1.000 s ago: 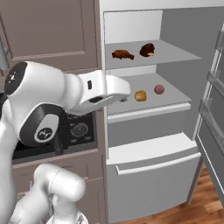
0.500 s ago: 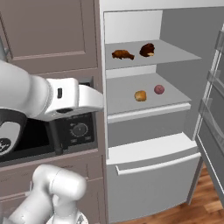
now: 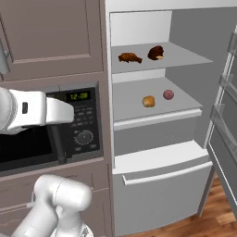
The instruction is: Gather the potato and onion from the fridge and place them on a tray on the dining counter. Then gather the steak and chicken drumstick from the fridge and place them on the other tray.
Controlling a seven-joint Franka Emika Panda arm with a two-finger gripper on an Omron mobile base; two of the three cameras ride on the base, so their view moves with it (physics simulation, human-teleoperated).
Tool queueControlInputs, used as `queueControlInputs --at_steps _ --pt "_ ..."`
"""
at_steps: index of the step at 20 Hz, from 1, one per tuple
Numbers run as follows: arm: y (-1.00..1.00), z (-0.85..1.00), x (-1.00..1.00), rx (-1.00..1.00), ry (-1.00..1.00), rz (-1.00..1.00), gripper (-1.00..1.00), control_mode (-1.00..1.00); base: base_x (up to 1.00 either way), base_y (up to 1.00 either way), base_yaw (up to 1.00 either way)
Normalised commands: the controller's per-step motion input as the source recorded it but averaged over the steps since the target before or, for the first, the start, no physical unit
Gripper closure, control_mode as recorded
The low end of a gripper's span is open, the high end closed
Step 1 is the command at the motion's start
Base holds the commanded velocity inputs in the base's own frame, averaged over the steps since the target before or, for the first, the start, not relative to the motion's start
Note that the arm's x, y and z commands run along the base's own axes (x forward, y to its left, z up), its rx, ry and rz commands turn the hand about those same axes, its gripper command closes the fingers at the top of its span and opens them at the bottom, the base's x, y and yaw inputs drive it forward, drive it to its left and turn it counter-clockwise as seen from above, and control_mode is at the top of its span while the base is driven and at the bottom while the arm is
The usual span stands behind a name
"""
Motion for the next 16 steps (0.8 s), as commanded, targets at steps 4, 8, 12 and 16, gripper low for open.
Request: queueControlInputs --at_steps 4,8,12,16 --pt "0.55 0.00 0.01 0.11 -0.01 0.01 -1.00 -1.00 0.00 0.00 0.00" --pt "0.00 0.00 0.01 0.02 -0.01 0.00 -1.00 1.00 0.06 -0.23 0.00" --pt "0.00 0.00 0.00 0.00 0.00 0.00 -1.00 1.00 -0.05 -0.89 -0.17" --pt "0.00 0.00 0.00 0.00 0.00 0.00 -1.00 1.00 -0.09 -0.82 -0.28"
